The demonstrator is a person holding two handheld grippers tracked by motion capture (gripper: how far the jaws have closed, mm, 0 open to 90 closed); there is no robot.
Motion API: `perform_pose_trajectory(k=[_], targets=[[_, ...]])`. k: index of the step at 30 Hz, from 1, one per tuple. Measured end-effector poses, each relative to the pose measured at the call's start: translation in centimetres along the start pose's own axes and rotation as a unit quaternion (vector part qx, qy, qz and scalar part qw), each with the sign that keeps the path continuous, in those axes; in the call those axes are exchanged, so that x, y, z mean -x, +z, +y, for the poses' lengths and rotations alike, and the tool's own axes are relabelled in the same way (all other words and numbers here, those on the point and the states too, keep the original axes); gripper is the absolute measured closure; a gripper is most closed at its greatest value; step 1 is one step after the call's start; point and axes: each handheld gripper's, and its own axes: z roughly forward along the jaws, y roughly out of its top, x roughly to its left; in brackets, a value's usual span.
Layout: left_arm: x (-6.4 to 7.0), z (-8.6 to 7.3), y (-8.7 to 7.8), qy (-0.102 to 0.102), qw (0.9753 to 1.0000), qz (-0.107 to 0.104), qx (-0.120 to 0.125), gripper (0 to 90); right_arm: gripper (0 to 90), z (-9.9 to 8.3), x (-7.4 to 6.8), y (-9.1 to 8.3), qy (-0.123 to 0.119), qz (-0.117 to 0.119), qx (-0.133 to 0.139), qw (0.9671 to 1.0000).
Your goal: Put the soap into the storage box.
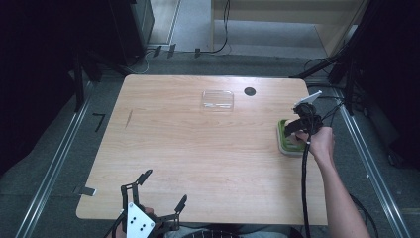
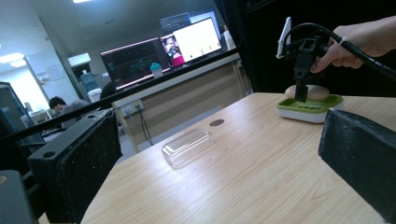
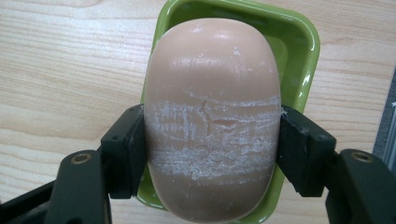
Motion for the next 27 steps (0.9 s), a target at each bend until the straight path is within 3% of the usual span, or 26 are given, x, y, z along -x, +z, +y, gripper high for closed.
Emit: perform_pose_trajectory(k=[10,27], targets=[[0.0,0.0,0.0,-0.001,1.0,0.0,0.001,0.0,33.2,0.0,-0.2,0.6,0.007,-0.004,0.017,0.9998],[0.0,0.0,0.0,0.0,1.0,0.0,0.0,0.0,33.2,-0.2,0.1,1.4,0.018,-0.002,0.016,0.9997]])
